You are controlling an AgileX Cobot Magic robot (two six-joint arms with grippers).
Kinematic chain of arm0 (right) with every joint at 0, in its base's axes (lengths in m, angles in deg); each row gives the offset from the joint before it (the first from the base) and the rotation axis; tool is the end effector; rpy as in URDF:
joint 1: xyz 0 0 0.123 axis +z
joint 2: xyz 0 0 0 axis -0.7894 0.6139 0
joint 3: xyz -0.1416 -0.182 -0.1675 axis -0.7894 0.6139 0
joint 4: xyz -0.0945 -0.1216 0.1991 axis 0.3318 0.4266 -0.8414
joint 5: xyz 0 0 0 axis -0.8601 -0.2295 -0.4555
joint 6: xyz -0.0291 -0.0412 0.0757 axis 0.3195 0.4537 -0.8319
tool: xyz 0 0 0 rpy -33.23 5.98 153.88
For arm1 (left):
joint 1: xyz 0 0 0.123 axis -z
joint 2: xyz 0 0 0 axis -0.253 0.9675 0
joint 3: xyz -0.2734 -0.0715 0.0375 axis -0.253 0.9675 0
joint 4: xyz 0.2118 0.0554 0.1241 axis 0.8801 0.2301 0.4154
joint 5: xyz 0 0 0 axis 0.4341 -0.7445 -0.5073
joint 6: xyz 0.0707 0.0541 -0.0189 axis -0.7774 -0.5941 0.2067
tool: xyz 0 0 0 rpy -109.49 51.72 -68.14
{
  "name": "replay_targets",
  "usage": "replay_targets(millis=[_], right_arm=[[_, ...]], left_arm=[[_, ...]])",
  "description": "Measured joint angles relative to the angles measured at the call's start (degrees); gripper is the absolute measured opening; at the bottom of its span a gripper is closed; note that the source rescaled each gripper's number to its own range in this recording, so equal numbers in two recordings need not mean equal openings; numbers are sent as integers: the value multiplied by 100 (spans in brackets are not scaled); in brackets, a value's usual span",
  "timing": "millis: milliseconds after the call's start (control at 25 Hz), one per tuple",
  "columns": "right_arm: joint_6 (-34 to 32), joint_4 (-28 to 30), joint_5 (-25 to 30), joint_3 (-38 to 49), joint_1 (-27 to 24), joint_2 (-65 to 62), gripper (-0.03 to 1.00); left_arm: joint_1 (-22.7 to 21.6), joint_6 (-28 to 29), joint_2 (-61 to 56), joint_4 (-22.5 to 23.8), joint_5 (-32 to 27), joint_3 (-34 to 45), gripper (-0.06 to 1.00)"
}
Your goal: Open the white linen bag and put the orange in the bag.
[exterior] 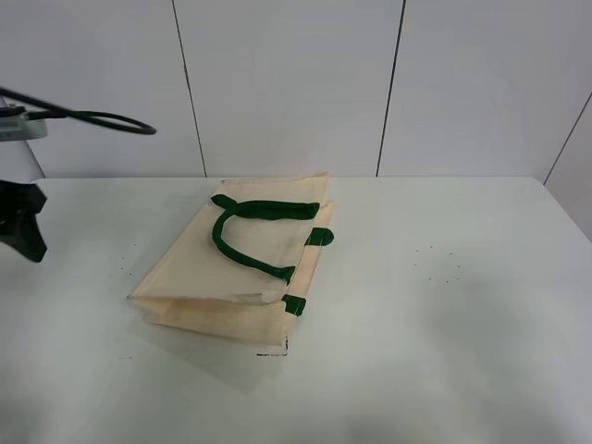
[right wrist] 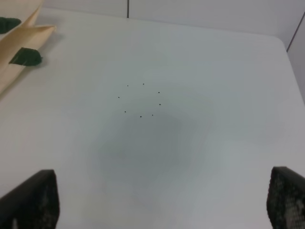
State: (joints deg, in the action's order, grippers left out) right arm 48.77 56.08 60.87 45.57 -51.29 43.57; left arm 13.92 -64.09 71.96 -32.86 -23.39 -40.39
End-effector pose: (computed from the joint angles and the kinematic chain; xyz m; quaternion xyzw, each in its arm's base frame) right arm -0.0037 0.0018 0.2783 -0.0295 0.8452 0.0013 0.5337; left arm 0.2259 0.0044 0.3073 -0.0366 0.9884 0.0048 0.1470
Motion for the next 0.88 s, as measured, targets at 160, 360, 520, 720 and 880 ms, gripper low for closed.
replay_targets(millis=[160, 360, 520, 720, 880], right_arm=[[0, 0, 0, 0, 0, 0, 100], [0, 0, 0, 0, 0, 0, 100], [0, 0, 0, 0, 0, 0, 100], [0, 0, 0, 0, 0, 0, 100], [0, 0, 0, 0, 0, 0, 100]], left_arm=[[0, -152, -1365, 11, -61, 1014, 86], [0, -212, -3180, 12, 20, 2216, 86], [0, -231, -4538, 12, 314, 2825, 86], [0, -305, -5675, 12, 538, 3115, 86], [0, -335, -6091, 12, 544, 3125, 86]])
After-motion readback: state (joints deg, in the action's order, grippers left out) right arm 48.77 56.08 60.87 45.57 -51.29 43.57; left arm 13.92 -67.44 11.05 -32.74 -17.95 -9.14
